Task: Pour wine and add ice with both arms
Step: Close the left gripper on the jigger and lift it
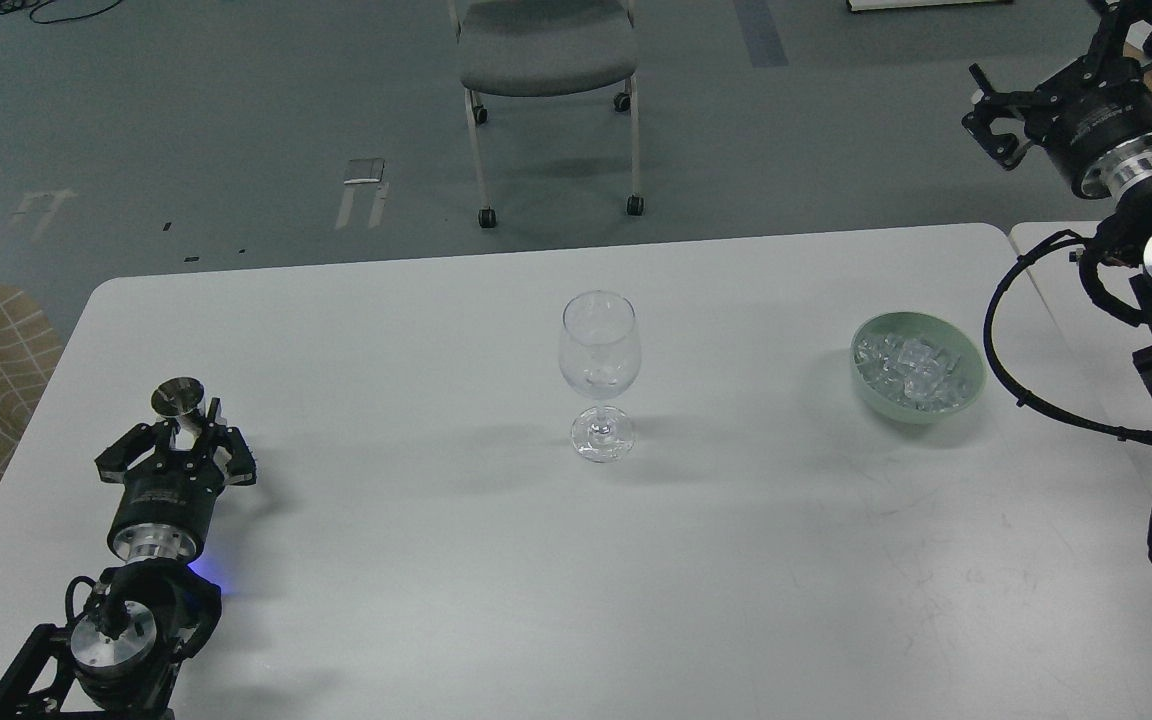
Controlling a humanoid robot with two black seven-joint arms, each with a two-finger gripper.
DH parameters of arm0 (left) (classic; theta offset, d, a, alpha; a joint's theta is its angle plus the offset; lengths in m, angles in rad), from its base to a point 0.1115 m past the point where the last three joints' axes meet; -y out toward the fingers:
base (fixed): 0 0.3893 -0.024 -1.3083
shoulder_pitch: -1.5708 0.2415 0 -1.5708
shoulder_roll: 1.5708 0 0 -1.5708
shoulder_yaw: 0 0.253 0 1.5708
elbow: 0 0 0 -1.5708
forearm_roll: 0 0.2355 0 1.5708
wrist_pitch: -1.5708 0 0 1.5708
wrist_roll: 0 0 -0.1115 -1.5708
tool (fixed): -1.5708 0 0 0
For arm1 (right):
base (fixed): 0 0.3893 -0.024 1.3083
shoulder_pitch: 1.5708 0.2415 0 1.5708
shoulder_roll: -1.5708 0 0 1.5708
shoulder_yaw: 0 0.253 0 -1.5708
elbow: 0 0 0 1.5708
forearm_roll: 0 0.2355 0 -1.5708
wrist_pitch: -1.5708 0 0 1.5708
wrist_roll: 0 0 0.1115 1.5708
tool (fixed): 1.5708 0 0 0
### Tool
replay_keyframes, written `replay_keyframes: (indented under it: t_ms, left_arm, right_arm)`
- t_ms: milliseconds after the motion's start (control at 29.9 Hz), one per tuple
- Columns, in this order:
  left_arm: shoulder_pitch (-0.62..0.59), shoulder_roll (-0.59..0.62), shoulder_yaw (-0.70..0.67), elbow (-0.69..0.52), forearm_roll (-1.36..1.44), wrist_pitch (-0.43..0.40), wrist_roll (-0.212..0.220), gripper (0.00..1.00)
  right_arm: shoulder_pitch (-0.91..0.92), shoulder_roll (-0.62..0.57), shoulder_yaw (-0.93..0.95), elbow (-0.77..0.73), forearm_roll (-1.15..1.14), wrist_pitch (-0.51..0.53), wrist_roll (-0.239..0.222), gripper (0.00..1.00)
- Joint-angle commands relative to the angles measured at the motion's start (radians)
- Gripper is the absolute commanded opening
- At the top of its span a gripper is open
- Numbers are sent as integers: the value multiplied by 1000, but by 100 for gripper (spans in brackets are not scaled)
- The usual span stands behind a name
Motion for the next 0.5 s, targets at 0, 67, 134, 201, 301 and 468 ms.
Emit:
replay_keyframes:
  t_ms: [0, 67, 134, 201, 301, 468]
  left_arm:
    - [-1, 0, 0, 1, 0, -18, 0, 30]
    - [-1, 0, 0, 1, 0, -21, 0, 29]
    - [-1, 0, 0, 1, -2, -21, 2, 27]
    - [-1, 0, 0, 1, 0, -21, 3, 27]
    - [-1, -3, 0, -2, -2, -21, 3, 26]
    - [-4, -9, -2, -4, -2, -23, 3, 25]
  right_arm:
    - [0, 0, 0, 1, -2, 0, 0, 100]
    - [0, 0, 0, 0, 0, 0, 0, 100]
    - [0, 0, 0, 0, -2, 0, 0, 100]
    - [2, 0, 0, 0, -2, 0, 0, 100]
    - [2, 0, 0, 1, -2, 0, 0, 100]
    - [5, 0, 0, 0, -2, 0, 0, 100]
